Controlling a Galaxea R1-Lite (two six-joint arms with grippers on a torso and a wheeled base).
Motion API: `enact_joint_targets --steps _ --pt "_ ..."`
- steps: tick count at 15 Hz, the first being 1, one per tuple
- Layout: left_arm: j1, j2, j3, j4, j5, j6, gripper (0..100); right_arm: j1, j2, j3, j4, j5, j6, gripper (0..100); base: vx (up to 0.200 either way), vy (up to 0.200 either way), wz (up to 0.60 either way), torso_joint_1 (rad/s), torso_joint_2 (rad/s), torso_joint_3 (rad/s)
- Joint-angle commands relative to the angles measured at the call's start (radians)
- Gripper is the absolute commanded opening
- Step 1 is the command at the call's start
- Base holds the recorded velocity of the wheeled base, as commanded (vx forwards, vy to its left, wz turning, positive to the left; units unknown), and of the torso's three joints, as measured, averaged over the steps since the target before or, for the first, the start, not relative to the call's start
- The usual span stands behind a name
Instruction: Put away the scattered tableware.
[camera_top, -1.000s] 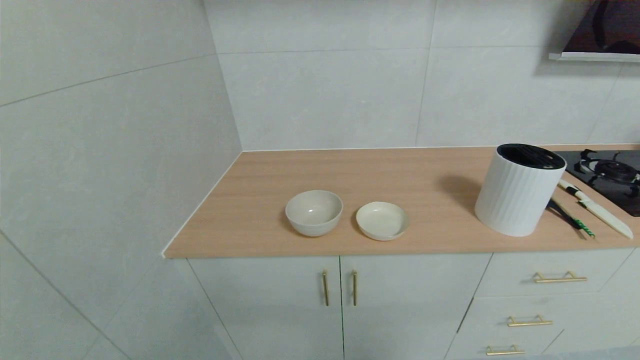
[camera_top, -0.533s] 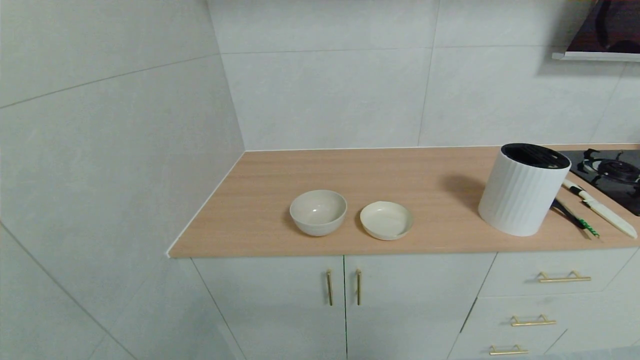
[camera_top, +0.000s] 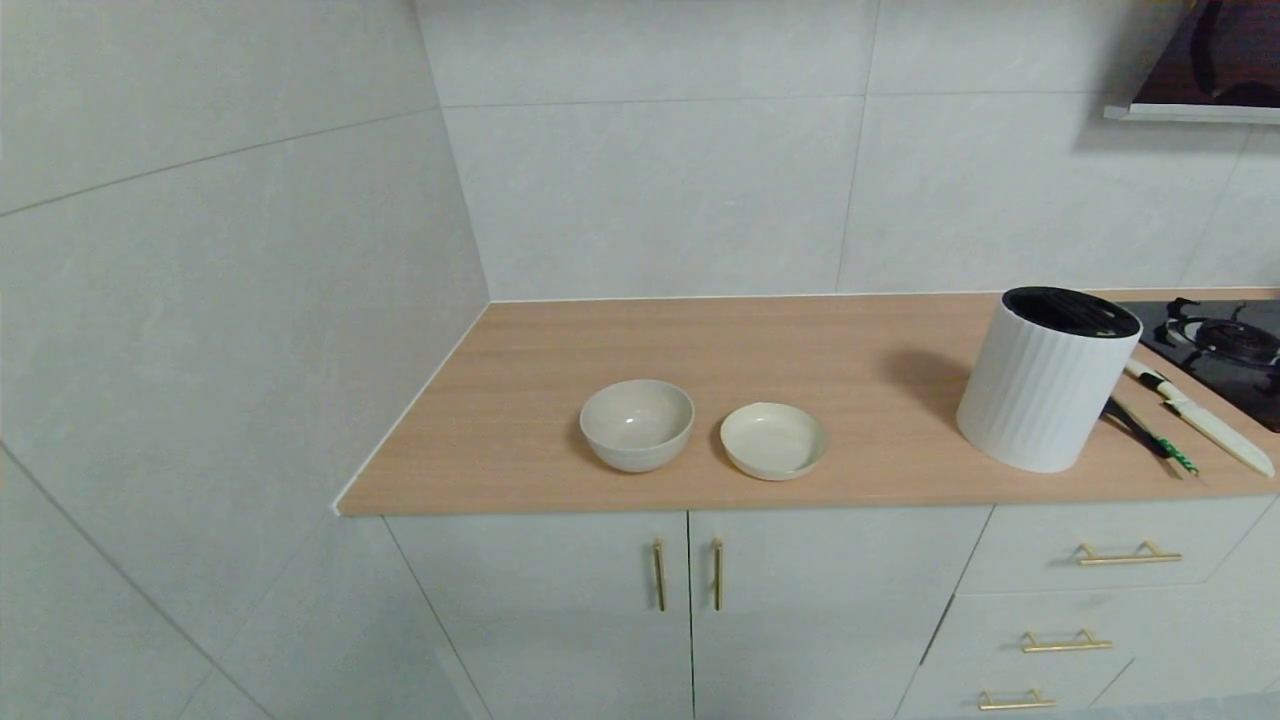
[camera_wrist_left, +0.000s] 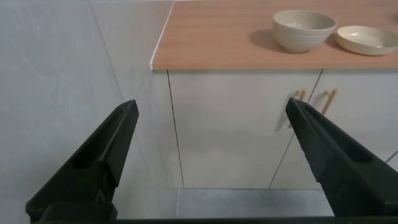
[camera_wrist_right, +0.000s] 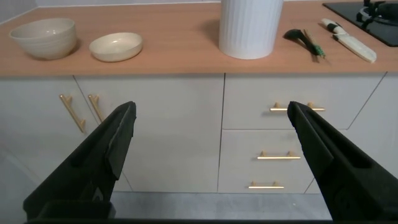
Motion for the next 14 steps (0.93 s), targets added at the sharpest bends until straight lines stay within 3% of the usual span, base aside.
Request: enact_joint_targets --steps 1,14 --pt "0.0 0.001 0.0 0.0 0.0 0.0 100 0.0 0.001 0.0 0.0 0.0 0.0 100 0.0 0.0 0.0 0.0 0.0 0.0" --pt "0.0 0.001 0.0 0.0 0.0 -0.001 100 0.0 0.001 0.0 0.0 0.0 0.0 100 0.0 0.0 0.0 -0.215 0.49 0.268"
